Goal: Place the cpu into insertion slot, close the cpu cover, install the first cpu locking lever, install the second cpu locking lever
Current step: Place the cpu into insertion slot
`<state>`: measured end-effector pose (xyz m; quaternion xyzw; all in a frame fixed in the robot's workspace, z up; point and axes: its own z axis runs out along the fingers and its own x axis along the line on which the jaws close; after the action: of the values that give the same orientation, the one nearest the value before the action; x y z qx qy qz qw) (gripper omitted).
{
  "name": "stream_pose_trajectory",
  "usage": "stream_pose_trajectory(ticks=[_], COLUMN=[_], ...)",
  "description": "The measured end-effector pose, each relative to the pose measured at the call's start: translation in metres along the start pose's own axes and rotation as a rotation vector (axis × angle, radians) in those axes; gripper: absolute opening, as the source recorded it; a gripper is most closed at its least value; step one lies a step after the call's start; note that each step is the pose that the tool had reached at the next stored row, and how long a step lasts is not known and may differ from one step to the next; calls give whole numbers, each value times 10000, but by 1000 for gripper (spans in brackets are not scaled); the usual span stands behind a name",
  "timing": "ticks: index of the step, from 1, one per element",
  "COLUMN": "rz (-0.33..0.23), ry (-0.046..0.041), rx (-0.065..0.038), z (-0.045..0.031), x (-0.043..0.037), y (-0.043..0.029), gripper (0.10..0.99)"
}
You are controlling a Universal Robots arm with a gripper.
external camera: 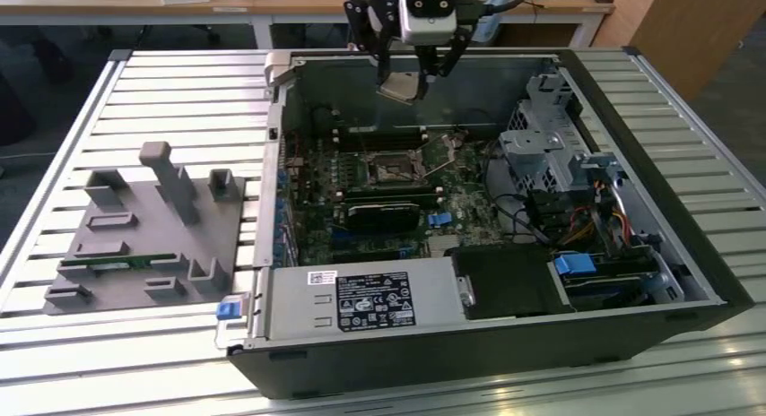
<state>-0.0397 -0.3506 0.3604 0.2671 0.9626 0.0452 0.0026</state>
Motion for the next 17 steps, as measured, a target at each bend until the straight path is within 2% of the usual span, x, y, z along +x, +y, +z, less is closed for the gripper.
stream_pose_trajectory(ticks=[9,10,17], rz=[1054,1445,2136], ry=[-94,-129,-190], rx=[-21,-28,-42], z=[2,3,4], x=[5,7,14], y=[-3,-5,-9], gripper=[541,541,541])
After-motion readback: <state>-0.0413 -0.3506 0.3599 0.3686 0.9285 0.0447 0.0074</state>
